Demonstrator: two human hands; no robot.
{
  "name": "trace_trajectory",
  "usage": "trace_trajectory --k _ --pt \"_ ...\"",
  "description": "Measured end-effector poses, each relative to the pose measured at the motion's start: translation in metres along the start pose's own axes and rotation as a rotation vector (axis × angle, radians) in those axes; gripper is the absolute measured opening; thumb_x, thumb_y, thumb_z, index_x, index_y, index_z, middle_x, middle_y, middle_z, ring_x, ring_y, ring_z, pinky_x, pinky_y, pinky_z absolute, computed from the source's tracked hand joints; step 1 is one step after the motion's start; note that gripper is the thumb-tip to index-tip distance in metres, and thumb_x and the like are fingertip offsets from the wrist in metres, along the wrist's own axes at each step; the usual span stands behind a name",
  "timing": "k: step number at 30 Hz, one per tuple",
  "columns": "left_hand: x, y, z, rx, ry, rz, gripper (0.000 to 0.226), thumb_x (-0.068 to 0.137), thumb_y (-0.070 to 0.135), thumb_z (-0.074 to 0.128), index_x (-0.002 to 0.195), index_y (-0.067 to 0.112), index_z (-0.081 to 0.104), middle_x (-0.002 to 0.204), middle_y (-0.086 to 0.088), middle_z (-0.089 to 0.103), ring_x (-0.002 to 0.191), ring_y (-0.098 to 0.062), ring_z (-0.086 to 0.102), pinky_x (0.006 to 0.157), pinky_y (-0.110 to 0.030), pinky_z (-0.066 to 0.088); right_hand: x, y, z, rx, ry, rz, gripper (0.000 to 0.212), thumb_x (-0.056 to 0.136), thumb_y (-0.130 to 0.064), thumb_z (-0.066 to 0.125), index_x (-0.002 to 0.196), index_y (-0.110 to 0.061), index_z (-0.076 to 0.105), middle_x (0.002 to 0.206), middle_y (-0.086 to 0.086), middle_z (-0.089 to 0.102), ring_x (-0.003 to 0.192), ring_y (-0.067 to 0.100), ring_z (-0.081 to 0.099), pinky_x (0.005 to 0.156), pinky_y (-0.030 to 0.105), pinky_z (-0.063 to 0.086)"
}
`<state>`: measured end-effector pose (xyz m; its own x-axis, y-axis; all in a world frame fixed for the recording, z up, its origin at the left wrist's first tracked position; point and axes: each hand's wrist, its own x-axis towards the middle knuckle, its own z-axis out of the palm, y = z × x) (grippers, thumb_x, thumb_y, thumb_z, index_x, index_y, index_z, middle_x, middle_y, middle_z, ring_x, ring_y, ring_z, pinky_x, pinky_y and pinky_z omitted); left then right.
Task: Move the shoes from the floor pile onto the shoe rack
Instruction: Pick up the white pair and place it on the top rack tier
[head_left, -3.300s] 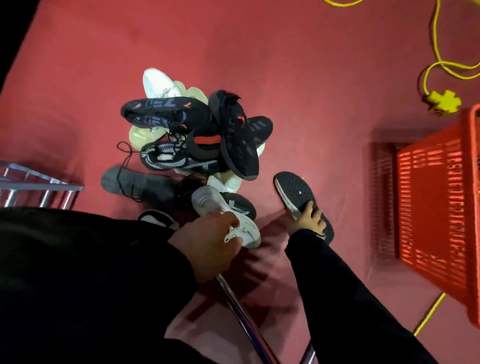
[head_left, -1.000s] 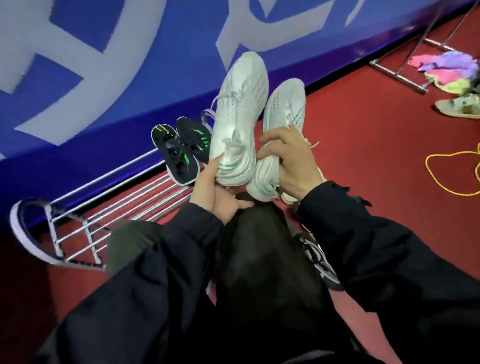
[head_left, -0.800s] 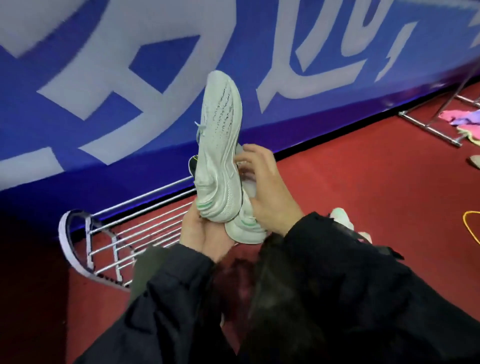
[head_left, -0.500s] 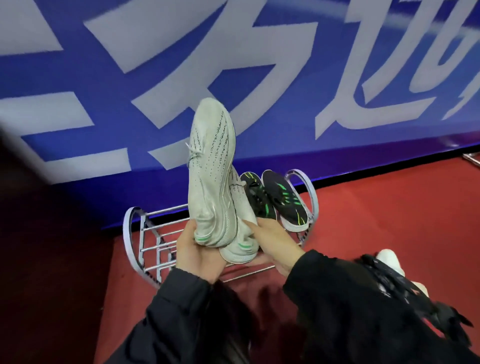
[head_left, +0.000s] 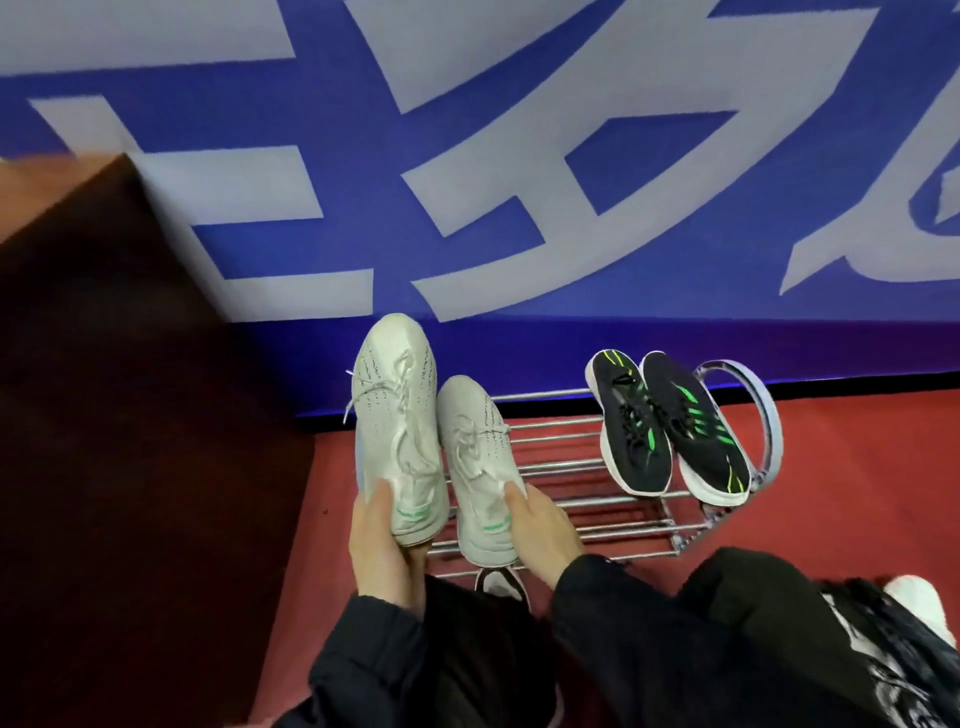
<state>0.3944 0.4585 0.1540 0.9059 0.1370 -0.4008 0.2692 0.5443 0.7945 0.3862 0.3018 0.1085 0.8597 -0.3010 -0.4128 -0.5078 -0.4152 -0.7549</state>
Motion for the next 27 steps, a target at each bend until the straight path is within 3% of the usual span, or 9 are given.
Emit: trace_trajectory --k 3,7,10,13,16,19,21,24,27 --pt "0.004 0.003 -0.003 -0.056 -0.009 0.016 0.04 0.098 0.042 0.046 0.131 0.024 0.06 0.126 -0.005 0.07 0.116 -0.024 0.066 0.092 -0.042 0.051 0.016 -0.006 0.016 -0.082 -0.016 -0.005 0.058 0.1 -0.057 0.02 0.127 -0.026 0.06 0.129 0.009 0.066 0.12 0.033 0.059 0.1 0.043 0.045" --pt "0.011 0.002 -0.001 0.001 0.075 0.088 0.041 0.097 0.047 0.048 0.128 0.023 0.06 0.124 -0.01 0.069 0.111 -0.031 0.068 0.089 -0.051 0.054 0.034 -0.001 0.04 0.008 0.004 -0.011 0.052 0.102 -0.054 0.025 0.11 -0.025 0.067 0.113 0.004 0.071 0.107 0.027 0.064 0.096 0.041 0.048" --pt "0.027 -0.006 -0.005 0.216 0.102 0.075 0.048 0.094 0.056 0.049 0.122 0.018 0.062 0.118 -0.017 0.07 0.107 -0.04 0.068 0.09 -0.062 0.054 0.038 0.01 0.044 0.12 0.06 -0.009 0.05 0.105 -0.049 0.026 0.11 -0.023 0.068 0.113 0.002 0.071 0.106 0.022 0.064 0.096 0.04 0.049" --pt "0.05 -0.02 -0.009 0.523 0.069 0.02 0.063 0.082 0.075 0.049 0.105 0.02 0.068 0.1 -0.008 0.075 0.095 -0.032 0.071 0.089 -0.061 0.054 0.041 0.021 0.033 0.152 0.159 0.0 0.053 0.106 -0.047 0.025 0.123 -0.019 0.067 0.123 0.006 0.069 0.115 0.025 0.062 0.098 0.037 0.045" --pt "0.06 -0.025 0.001 0.719 0.088 -0.04 0.064 0.09 0.058 0.048 0.112 0.0 0.063 0.101 -0.015 0.07 0.097 -0.032 0.066 0.092 -0.045 0.051 0.045 0.035 0.015 0.139 0.241 0.031 0.053 0.107 -0.045 0.027 0.126 -0.013 0.065 0.126 0.009 0.068 0.118 0.03 0.061 0.094 0.034 0.043" --pt "0.069 -0.027 0.009 0.738 0.128 -0.102 0.044 0.096 0.04 0.052 0.115 0.0 0.055 0.092 -0.008 0.065 0.087 -0.025 0.061 0.081 -0.034 0.046 0.05 0.048 0.0 0.127 0.286 0.06 0.056 0.105 -0.05 0.025 0.131 -0.016 0.063 0.132 0.01 0.066 0.122 0.032 0.059 0.102 0.041 0.044" --pt "0.081 -0.031 0.005 0.66 0.186 -0.141 0.04 0.093 0.038 0.056 0.11 0.002 0.056 0.081 -0.003 0.059 0.076 -0.022 0.055 0.08 -0.036 0.048 0.052 0.054 -0.008 0.115 0.287 0.049 0.057 0.105 -0.049 0.025 0.135 -0.017 0.061 0.135 0.008 0.065 0.125 0.03 0.058 0.105 0.04 0.043" --pt "0.092 -0.029 0.002 0.585 0.288 -0.188 0.037 0.093 0.038 0.052 0.103 0.003 0.061 0.101 -0.014 0.066 0.09 -0.032 0.058 0.093 -0.042 0.049 0.053 0.057 -0.016 0.131 0.267 0.018 0.054 0.106 -0.045 0.028 0.137 -0.016 0.061 0.136 0.007 0.065 0.127 0.028 0.058 0.107 0.039 0.043" --pt "0.092 -0.03 0.007 0.584 0.384 -0.256 0.059 0.095 0.045 0.051 0.138 0.005 0.047 0.134 -0.018 0.053 0.123 -0.038 0.051 0.104 -0.04 0.039 0.055 0.055 -0.013 0.158 0.214 0.007 0.052 0.106 -0.044 0.03 0.135 -0.016 0.063 0.134 0.006 0.066 0.126 0.025 0.059 0.106 0.038 0.043"
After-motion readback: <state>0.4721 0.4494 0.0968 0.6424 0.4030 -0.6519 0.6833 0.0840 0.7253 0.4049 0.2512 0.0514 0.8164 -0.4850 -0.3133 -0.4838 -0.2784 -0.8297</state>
